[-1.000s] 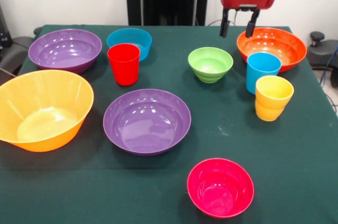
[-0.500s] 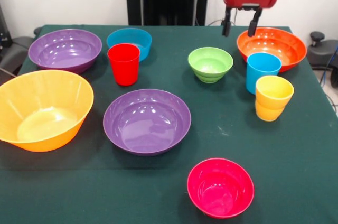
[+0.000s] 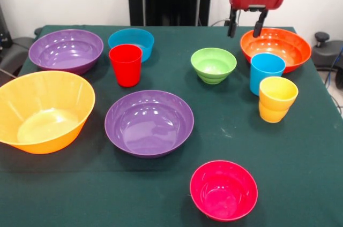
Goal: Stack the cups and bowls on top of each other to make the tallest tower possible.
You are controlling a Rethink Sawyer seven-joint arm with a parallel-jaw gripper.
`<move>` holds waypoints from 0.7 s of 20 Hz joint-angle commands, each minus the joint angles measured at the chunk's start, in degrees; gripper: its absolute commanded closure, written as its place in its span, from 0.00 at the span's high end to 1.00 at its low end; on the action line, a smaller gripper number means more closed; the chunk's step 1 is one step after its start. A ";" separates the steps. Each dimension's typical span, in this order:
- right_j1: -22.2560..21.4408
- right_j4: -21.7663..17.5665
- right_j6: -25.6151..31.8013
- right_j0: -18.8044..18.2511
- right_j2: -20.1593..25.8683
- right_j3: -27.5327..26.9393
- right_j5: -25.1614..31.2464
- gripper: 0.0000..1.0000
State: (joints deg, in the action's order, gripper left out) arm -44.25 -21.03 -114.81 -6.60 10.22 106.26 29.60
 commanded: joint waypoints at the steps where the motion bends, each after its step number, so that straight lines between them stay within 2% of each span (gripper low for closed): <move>1: 4.74 -2.25 -3.13 0.97 -0.21 -1.37 -0.51 1.00; 6: 6.13 -2.50 -3.40 1.35 -0.53 -2.16 -1.49 1.00; 14: 6.08 -2.39 -2.65 1.41 -0.60 -2.28 -1.34 1.00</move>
State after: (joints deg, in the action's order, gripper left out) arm -41.03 -21.03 -114.81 -6.29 9.00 106.23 29.60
